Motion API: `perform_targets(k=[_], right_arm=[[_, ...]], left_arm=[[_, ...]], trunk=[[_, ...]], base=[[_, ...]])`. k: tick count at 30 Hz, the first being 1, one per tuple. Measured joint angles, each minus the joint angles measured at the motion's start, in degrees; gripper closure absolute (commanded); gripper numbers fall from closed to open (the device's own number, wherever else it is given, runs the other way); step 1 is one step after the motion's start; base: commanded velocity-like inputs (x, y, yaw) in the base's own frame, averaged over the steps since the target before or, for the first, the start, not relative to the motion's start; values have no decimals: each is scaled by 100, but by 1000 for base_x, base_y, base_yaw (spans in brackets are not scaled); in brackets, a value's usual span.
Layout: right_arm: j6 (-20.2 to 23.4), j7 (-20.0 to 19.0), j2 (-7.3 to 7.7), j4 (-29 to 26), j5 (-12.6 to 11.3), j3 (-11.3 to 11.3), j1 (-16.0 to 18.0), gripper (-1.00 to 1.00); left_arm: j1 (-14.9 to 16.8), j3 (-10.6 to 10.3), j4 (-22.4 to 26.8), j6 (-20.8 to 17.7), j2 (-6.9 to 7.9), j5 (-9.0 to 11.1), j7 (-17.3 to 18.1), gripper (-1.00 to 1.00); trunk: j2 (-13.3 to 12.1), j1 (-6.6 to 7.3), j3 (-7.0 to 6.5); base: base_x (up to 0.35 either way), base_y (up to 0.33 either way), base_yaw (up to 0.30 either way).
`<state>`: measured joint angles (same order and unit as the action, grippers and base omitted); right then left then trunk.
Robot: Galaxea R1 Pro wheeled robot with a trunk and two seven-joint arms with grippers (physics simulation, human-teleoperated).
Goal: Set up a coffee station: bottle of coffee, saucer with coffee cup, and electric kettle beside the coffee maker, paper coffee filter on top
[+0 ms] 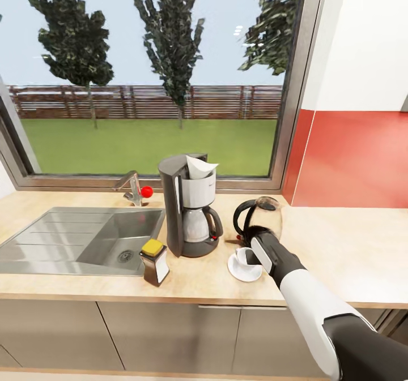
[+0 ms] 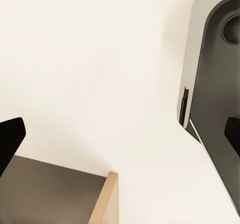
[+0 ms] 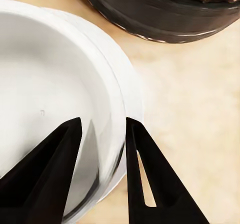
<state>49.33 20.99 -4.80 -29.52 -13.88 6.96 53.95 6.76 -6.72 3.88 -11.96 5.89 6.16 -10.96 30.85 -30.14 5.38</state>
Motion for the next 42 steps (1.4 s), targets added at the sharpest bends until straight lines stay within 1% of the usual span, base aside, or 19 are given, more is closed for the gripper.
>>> perform_targets(k=[1,2,24,32,42], right_arm=[[0,0,0,0,0,-1,0,100],[0,0,0,0,0,-3,0,-100],[12,3,-7,-37,-25,-37,-4,-100],[23,2,-5,-489,-27,-43,-4,-100],[26,1,1,-558,-28,-43,-4,-100]], left_arm=[[0,0,0,1,1,0,0,-100],[0,0,0,1,3,0,0,-100],[0,1,-7,10,8,0,0,-100],[0,1,0,35,22,1,0,-100],[0,-16,9,70,26,-8,-14,-100]], trunk=[[0,0,0],[0,0,0],[-2,-1,1],[-2,-1,1],[-2,-1,1]], base=[[0,0,0],[0,0,0],[0,0,0],[0,0,0],[-1,0,0]])
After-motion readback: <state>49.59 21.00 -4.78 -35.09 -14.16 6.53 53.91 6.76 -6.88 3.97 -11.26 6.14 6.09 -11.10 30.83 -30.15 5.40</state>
